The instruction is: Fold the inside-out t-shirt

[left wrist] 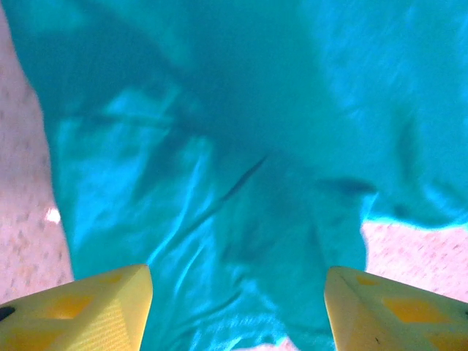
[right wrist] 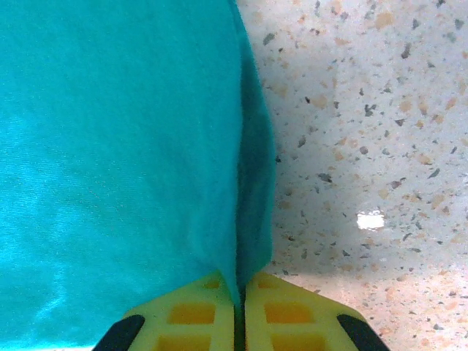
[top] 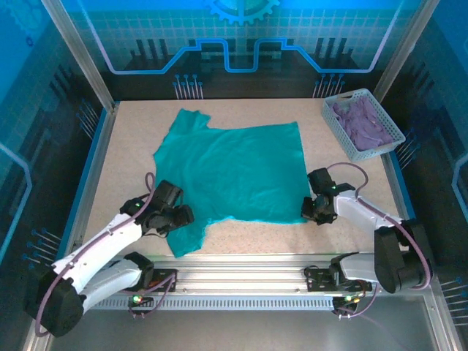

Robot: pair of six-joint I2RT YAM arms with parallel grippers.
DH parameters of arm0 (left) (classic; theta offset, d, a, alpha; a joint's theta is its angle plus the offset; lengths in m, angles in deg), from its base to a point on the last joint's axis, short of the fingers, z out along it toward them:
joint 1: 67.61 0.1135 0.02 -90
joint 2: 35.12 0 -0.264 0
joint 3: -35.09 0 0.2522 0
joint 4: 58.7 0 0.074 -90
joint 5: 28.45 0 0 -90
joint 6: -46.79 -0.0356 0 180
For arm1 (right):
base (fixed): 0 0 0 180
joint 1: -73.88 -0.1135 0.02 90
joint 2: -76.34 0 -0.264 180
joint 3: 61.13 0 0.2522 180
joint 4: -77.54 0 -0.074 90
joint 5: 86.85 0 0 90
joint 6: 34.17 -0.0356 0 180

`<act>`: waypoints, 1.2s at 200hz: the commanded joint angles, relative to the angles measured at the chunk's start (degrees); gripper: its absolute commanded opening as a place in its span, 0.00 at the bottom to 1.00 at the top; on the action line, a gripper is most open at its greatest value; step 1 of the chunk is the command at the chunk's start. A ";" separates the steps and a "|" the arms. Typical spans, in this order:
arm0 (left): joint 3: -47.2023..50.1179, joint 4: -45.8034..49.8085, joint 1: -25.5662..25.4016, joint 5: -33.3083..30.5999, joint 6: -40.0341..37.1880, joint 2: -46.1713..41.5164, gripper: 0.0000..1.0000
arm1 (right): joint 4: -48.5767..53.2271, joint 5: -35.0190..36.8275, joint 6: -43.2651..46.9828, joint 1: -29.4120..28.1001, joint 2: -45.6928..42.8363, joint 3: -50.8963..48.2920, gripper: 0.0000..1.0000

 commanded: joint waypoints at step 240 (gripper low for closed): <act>10.44 -1.51 -8.60 1.55 7.64 7.07 0.00 | -0.65 -1.75 4.21 0.50 -7.51 -3.83 0.07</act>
